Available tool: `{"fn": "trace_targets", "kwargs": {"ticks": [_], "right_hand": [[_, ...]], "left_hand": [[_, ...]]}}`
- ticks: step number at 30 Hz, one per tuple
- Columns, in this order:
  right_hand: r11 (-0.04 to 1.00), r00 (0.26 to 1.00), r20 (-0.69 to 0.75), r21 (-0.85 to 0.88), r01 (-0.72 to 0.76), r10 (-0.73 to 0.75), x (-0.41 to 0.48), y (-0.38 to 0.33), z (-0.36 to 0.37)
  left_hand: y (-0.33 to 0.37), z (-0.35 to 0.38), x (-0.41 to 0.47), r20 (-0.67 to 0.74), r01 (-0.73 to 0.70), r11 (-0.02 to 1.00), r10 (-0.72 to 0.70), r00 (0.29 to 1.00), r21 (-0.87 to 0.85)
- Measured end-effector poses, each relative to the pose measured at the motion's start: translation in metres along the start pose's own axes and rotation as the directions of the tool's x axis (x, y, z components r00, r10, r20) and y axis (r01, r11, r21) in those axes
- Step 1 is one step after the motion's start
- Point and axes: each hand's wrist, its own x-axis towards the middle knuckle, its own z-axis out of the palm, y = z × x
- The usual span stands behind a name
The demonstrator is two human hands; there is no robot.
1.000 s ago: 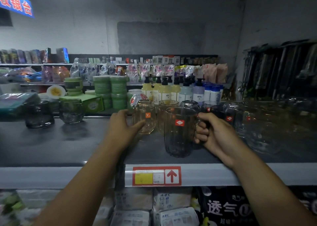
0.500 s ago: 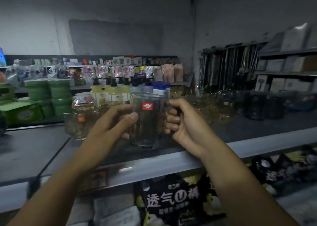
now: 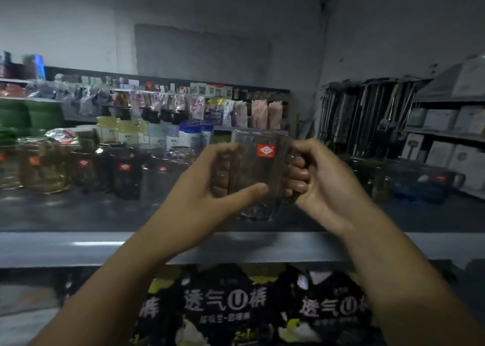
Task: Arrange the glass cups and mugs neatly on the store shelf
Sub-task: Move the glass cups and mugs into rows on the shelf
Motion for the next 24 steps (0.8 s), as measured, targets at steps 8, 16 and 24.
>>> {"fn": "trace_targets", "kwargs": {"ticks": [8,16,24], "right_hand": [[0.995,0.999,-0.042,-0.104,0.001,-0.005,0.022,-0.014,-0.077],[0.772,0.923,-0.145,-0.602,0.203,-0.356,0.032,-0.016,-0.120],[0.091,0.697,0.210,-0.925,0.368,-0.686,0.060,-0.010,-0.156]], "left_hand": [[-0.003,0.069,0.036,0.058,0.071,0.996,-0.068,0.996,-0.053],[-0.008,0.108,0.045,-0.093,-0.039,0.931,0.077,0.993,0.362],[-0.018,0.133,0.057,-0.142,0.089,0.627,0.035,0.989,0.774]]}}
